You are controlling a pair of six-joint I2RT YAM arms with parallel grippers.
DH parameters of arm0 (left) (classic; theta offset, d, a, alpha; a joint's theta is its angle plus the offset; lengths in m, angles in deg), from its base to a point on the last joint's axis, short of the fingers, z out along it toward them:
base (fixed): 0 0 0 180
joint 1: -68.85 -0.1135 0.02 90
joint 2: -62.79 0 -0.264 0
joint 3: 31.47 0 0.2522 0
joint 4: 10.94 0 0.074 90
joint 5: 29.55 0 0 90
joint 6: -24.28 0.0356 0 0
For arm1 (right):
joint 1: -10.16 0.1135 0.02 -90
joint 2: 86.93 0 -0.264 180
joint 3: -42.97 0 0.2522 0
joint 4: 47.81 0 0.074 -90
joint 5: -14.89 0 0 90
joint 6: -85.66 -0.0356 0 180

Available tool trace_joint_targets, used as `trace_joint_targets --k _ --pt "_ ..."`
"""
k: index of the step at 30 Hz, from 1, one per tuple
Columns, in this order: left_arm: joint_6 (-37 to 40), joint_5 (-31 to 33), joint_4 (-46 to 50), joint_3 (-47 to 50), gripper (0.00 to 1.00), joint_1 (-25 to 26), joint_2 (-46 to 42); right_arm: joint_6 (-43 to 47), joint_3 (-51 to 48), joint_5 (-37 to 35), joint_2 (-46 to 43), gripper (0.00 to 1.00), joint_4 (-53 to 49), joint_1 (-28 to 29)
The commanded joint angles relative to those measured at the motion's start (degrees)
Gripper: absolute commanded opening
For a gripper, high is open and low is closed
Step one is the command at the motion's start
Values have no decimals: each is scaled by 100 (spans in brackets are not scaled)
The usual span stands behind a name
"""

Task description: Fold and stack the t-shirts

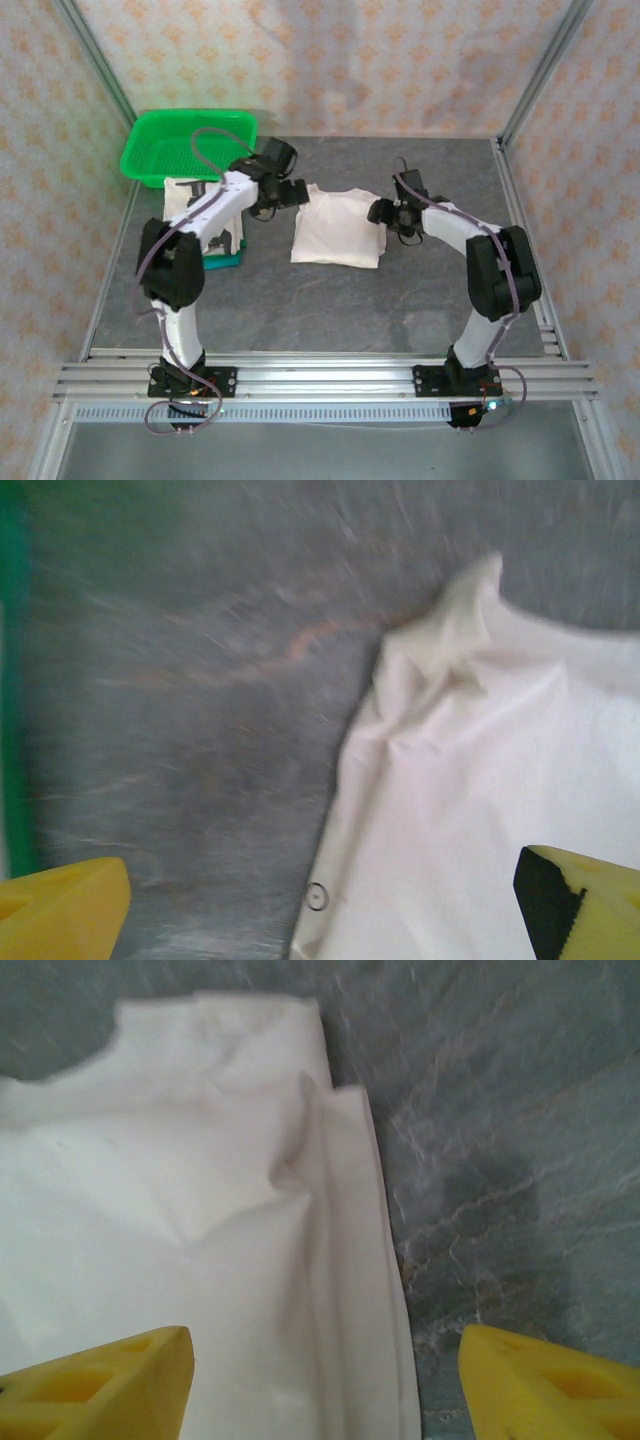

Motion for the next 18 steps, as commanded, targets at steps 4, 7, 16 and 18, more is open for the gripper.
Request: trace_joint_targets --k 4,7,16,18 --pt "-37 -940 -498 -8 97 127 682 125 581 -7 587 71 -846 196" --pt "-180 -1230 -737 122 95 170 864 145 763 45 825 69 -943 278" --pt "-404 -1481 -1087 429 91 250 1066 -55 1019 332 1219 44 -893 341" --pt "-439 -1498 -1148 497 91 254 1075 -62 1042 338 1206 36 -901 348"
